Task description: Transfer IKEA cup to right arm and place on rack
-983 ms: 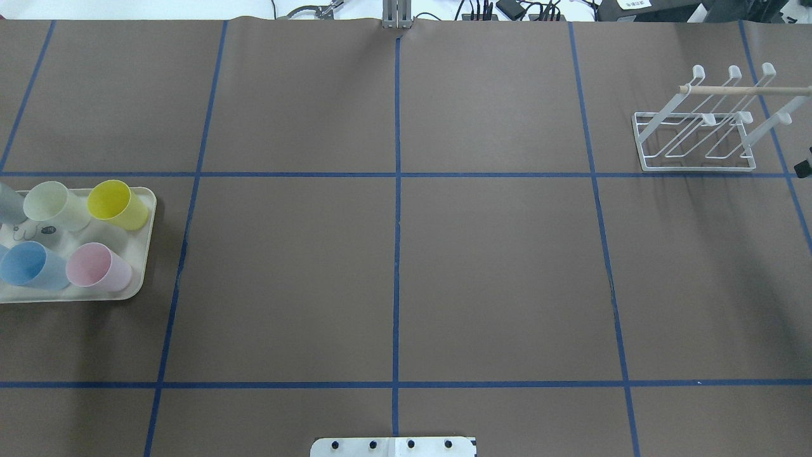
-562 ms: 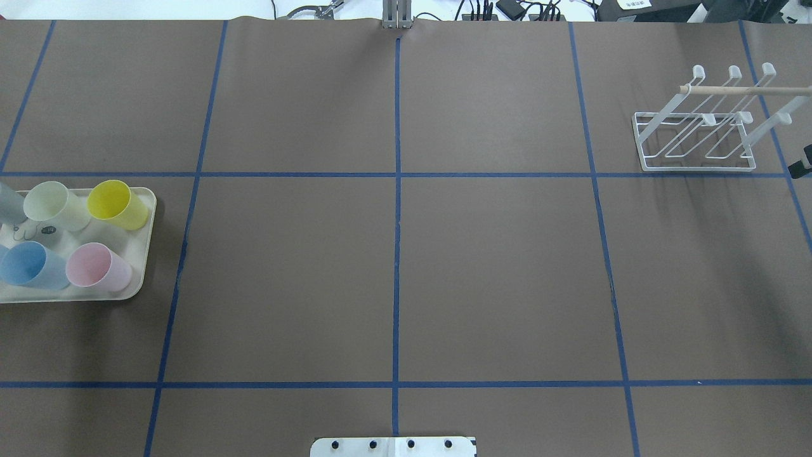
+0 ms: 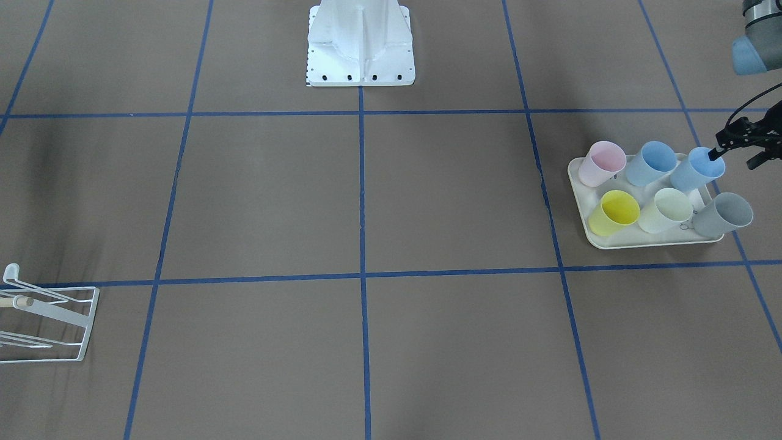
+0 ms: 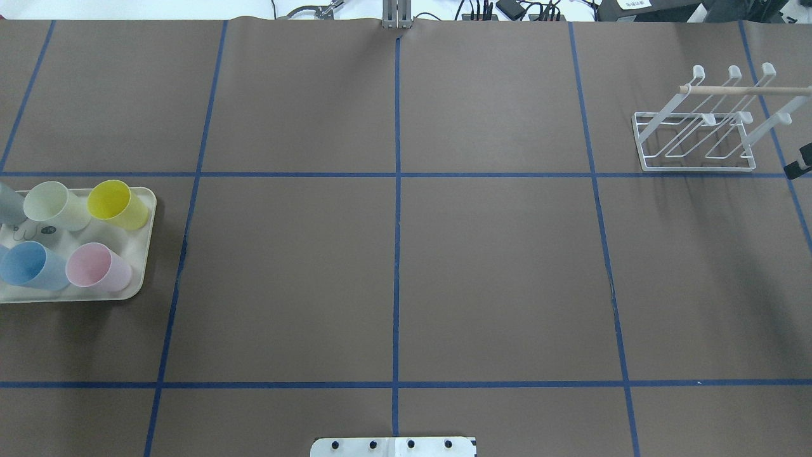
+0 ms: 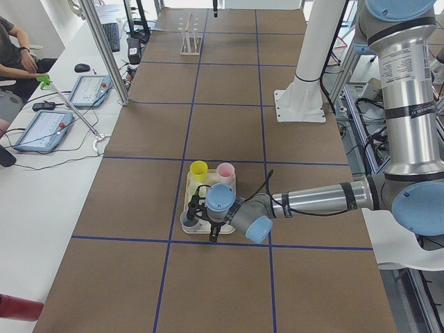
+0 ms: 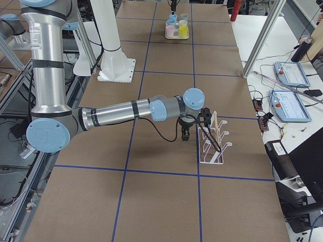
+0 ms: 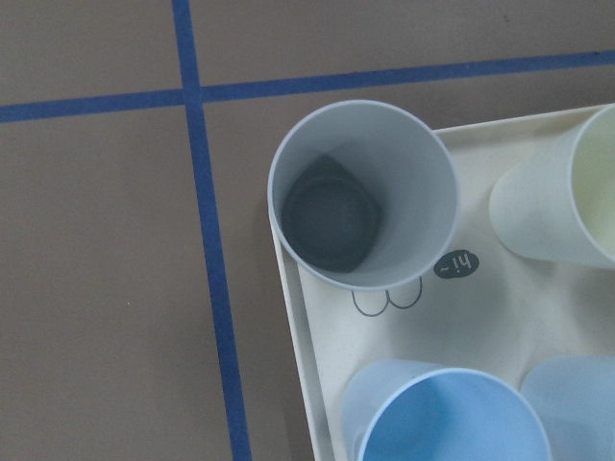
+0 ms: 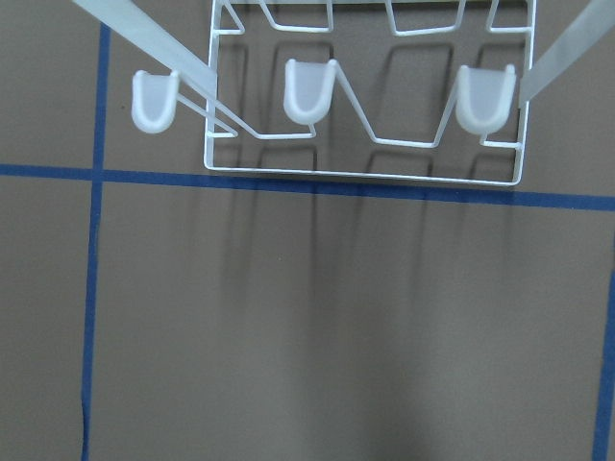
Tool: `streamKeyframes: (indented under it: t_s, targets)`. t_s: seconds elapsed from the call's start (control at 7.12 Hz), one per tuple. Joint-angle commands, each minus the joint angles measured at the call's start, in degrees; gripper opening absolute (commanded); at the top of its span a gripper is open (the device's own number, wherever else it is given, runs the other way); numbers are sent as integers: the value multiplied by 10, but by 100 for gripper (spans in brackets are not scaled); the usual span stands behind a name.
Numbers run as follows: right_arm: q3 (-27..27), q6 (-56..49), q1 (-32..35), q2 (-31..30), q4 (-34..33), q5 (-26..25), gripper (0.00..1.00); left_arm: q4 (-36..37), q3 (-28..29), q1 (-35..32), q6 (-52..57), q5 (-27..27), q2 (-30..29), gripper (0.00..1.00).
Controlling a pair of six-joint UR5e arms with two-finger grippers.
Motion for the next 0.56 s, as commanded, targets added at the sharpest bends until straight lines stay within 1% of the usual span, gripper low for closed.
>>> streamKeyframes:
  t_s: [0.0, 0.14, 0.28, 0.42]
  targets:
    - [0, 0, -1, 0, 0, 1, 100, -3, 15, 14, 0, 1, -4, 100]
    - [0, 0, -1, 0, 0, 1, 100, -7, 20, 14, 0, 0, -7, 95]
    - [0, 0, -1, 0, 0, 1, 100, -8, 24, 14, 0, 0, -8, 75]
    - [0, 0, -1, 0, 0, 1, 100, -8, 21, 14, 0, 0, -9, 32]
